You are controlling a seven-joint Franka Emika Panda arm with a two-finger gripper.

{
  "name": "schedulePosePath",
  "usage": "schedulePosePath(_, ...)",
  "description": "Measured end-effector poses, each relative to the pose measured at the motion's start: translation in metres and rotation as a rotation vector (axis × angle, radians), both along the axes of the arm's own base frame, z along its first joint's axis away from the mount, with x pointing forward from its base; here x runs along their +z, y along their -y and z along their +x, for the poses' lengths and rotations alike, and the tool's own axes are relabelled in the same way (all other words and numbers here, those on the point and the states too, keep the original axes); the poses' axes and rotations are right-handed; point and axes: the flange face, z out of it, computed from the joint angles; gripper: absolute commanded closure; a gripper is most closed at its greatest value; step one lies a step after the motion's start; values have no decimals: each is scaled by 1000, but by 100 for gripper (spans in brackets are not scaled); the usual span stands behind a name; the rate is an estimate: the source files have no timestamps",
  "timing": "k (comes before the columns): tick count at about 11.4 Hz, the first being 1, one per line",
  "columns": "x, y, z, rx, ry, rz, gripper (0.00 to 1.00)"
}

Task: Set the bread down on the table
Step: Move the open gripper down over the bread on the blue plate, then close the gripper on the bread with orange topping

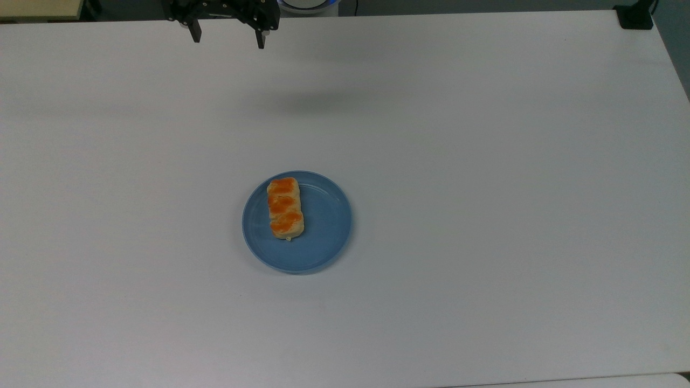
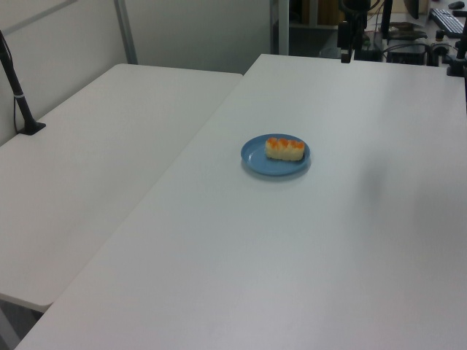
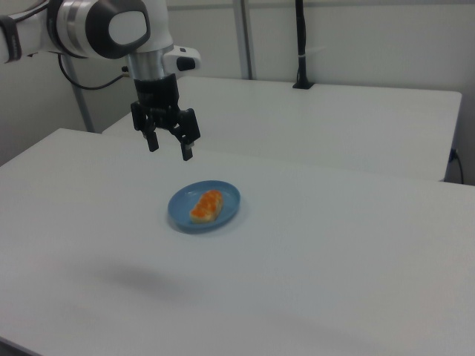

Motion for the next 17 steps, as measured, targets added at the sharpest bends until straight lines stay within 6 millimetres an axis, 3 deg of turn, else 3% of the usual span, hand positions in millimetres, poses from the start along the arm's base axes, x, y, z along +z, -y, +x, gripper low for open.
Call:
schedulePosePath(1,0,0,0,0,-1,0,0)
schedulePosePath(2,-5,-2,14,7,66,-10,0)
schedulePosePath(4,-47,-13,47,26,91,-30,0)
schedulePosePath(5,-58,-14,53,28,82,-34,0)
schedulePosePath(9,-54,-13,61,28,126,-40,0)
schedulePosePath(10,-62,-15,69,26,152,-37,0)
schedulePosePath(12,-103,-26,93,-9,153,-29,0)
schedulePosePath(14,-159,-53,120,-15,158,-44,0)
schedulePosePath(16,-202,-79,137,-18,180,-55,0)
schedulePosePath(17,-219,-85,141,-11,176,-60,17)
